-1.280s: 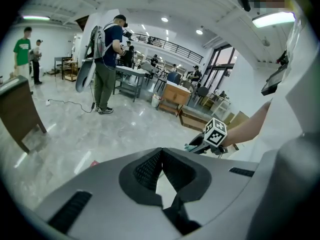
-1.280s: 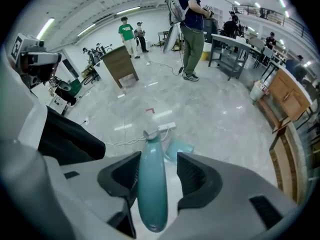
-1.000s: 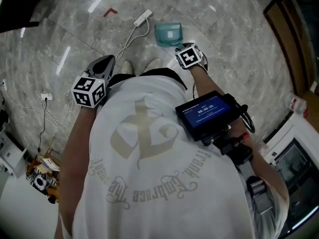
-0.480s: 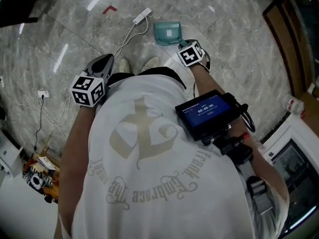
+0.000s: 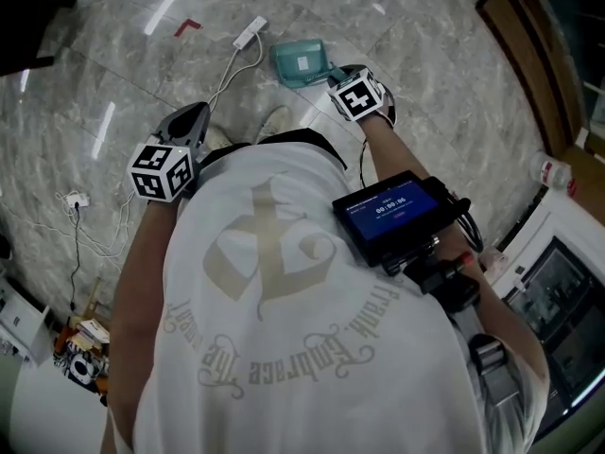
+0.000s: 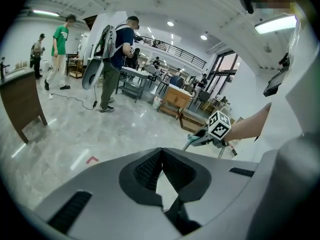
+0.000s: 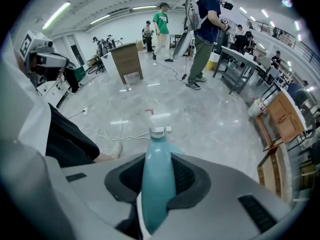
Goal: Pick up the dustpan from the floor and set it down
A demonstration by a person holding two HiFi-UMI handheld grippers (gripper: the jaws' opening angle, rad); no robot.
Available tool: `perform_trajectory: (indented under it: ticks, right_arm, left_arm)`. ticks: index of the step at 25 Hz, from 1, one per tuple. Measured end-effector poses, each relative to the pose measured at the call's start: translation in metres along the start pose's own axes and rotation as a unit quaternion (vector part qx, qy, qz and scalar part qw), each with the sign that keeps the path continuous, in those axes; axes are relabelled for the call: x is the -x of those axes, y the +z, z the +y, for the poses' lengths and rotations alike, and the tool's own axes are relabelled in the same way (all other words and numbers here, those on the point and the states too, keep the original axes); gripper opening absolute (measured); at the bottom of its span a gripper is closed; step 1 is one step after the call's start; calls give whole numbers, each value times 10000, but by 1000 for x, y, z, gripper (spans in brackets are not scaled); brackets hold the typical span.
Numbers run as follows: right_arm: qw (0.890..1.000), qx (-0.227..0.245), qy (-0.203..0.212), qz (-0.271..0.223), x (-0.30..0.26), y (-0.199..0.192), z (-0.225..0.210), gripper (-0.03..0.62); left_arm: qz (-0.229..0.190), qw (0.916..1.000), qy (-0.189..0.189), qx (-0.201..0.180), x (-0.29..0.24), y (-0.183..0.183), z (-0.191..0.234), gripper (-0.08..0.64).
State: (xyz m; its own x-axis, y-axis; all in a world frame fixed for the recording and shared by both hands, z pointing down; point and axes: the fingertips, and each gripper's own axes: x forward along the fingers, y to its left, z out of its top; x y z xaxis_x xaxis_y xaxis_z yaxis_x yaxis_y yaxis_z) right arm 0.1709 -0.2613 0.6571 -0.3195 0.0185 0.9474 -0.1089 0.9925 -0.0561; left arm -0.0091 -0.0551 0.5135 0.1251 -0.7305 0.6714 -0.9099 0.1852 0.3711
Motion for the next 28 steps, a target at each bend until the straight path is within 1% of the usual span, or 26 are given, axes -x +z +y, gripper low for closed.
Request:
perform_trajectory:
  ticks: [3,7,14,17,20,24,28]
  right_arm:
    - [10000,-73,2,-31,7,3,-4,106]
    - [9998,23,111,-184,20,13,-4,106]
    - [9983,322,90,-474,64,37,23,106]
    - [9970,430,120,-628,80,58,40,106]
    - [9947,665,173,-770,88,86,57,106]
    - [9902,994,302,-932,97,119,77,106]
    - [9848,1225,470,-1141,112,150,96,106]
  left_arm:
    - [-60,9999,-67,-51,-4,8,0,12]
    - [-142,9999,-42,17,-1,9,7,12]
    - [-419,9991,-77,85,27,-1,10,12]
    - [-509,9986,-101,85,38,-1,17,12]
    - [-574,9982,-111,106,43,-3,30,12]
    - [-645,9978,-108,120,49,-2,41,12]
    - [-697,9975,-52,82,56,-1,50,12]
